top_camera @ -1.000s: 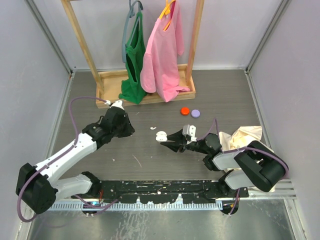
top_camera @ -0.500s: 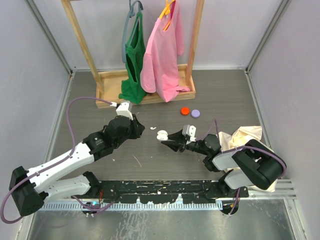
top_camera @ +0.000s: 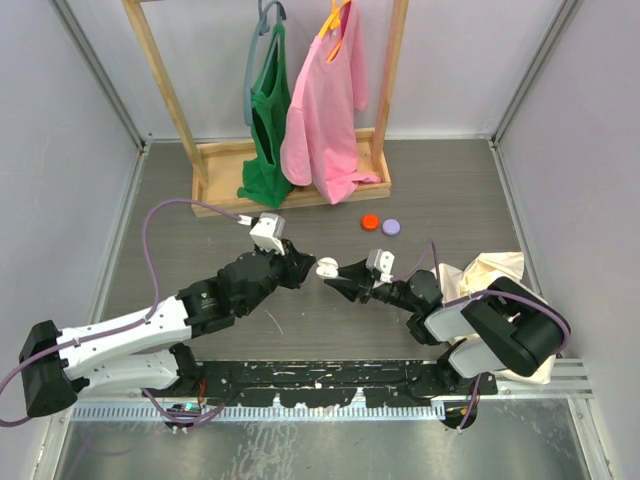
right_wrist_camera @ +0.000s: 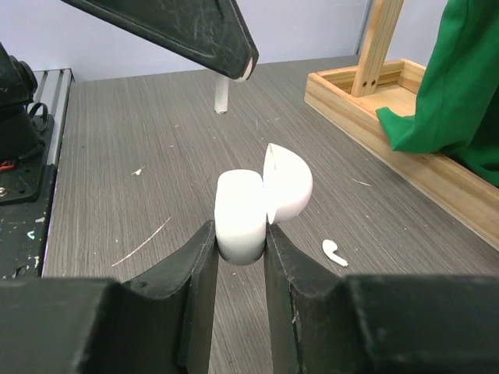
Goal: Insert the wireless bluetooth earbuds into the charging case
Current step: Place the earbud in the charging case.
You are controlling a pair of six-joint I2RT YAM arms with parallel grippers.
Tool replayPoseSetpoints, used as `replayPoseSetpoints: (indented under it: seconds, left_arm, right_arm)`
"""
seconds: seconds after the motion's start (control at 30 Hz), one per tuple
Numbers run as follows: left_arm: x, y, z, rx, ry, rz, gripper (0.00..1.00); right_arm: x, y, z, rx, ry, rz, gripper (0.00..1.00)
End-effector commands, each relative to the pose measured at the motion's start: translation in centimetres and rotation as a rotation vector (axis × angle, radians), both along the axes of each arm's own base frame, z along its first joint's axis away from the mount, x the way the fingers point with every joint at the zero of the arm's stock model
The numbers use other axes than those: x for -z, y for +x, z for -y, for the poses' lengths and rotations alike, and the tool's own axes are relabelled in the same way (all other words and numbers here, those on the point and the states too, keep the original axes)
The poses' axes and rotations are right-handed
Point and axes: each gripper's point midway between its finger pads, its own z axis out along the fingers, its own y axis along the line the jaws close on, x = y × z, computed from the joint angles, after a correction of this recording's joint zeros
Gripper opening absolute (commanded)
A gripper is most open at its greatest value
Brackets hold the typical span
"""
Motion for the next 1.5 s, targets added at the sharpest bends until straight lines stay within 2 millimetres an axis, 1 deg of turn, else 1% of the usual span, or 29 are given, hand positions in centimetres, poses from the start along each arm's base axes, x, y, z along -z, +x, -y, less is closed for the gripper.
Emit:
replayPoseSetpoints:
  seconds: [0.0, 0.17, 0.33, 0.4, 0.53, 0.7, 1.03, 1.47]
  left_arm:
    - [-3.6, 0.6, 0.8, -0.025, -0.095, 0.112, 0.00]
    - [-4.0, -0.3, 2.5, 0.024, -0.133, 0.128, 0.00]
    - [-3.7, -0.8, 4.6, 0.067, -0.128, 0.143, 0.00]
    - [-3.3, -0.8, 5.1, 0.075, -0.115, 0.151, 0.00]
    - [-2.7, -0.6, 5.6, 0.077, -0.090, 0.157, 0.00]
    - [-2.1, -0.6, 5.9, 0.079, -0.067, 0.160, 0.00]
    - [-1.0, -0.3, 5.3, 0.059, -0.017, 0.167, 0.00]
    - [0.4, -0.5, 5.1, 0.062, 0.008, 0.146, 0.00]
  right_arm:
    - [-2.6, 0.1, 0.3, 0.023, 0.068, 0.109, 0.01]
    - [-2.6, 0.2, 0.3, 0.025, 0.068, 0.110, 0.01]
    - [-2.6, 0.2, 0.3, 0.025, 0.070, 0.109, 0.01]
    - [-2.7, 0.2, 0.3, 0.027, 0.072, 0.111, 0.01]
    - [-2.8, 0.1, 0.4, 0.028, 0.075, 0.111, 0.01]
    - [-2.8, 0.2, 0.3, 0.029, 0.077, 0.113, 0.01]
    - [-2.8, 0.2, 0.4, 0.030, 0.078, 0.111, 0.01]
    - [-2.9, 0.2, 0.5, 0.037, 0.081, 0.111, 0.01]
